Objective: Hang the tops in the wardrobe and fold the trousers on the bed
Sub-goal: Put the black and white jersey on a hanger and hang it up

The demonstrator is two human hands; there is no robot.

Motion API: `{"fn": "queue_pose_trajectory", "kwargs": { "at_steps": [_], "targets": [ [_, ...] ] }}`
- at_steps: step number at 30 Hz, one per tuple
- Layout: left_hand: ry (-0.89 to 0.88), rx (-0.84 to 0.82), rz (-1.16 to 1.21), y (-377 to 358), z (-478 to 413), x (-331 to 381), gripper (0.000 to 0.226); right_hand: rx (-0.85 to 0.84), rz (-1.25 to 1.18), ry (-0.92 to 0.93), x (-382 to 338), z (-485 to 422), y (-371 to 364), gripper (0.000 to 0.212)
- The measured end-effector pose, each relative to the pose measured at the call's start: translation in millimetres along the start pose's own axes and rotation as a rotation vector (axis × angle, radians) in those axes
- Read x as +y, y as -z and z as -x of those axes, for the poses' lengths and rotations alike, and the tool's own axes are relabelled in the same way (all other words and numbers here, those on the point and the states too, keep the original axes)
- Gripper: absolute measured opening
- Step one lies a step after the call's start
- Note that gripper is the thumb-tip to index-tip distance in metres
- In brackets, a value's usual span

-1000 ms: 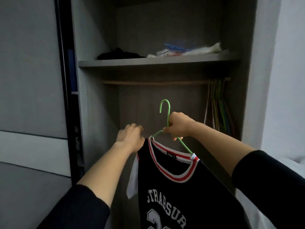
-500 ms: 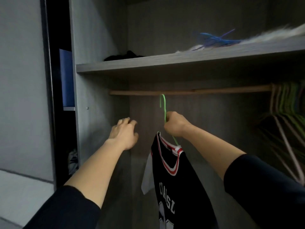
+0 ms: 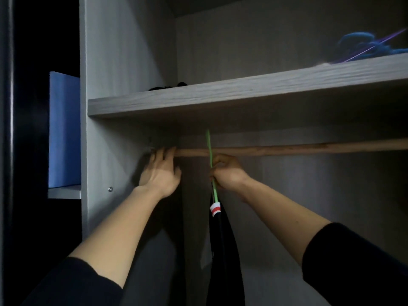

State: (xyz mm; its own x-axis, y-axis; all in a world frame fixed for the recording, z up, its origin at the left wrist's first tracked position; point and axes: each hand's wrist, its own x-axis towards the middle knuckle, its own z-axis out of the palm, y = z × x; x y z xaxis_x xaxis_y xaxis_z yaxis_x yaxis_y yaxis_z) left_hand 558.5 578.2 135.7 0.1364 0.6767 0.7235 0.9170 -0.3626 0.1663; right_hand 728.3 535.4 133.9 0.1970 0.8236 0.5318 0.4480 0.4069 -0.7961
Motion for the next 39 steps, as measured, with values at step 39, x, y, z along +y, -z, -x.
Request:
{"fn": "queue_pose_trajectory", "kwargs": {
  "at_steps": [39],
  "targets": [
    [-0.212, 0.238, 0.122, -32.6, 8.2, 54.8, 0.065, -0.162, 0.431, 0.192, 62.3, -1.5, 13.1, 0.015]
  ]
}}
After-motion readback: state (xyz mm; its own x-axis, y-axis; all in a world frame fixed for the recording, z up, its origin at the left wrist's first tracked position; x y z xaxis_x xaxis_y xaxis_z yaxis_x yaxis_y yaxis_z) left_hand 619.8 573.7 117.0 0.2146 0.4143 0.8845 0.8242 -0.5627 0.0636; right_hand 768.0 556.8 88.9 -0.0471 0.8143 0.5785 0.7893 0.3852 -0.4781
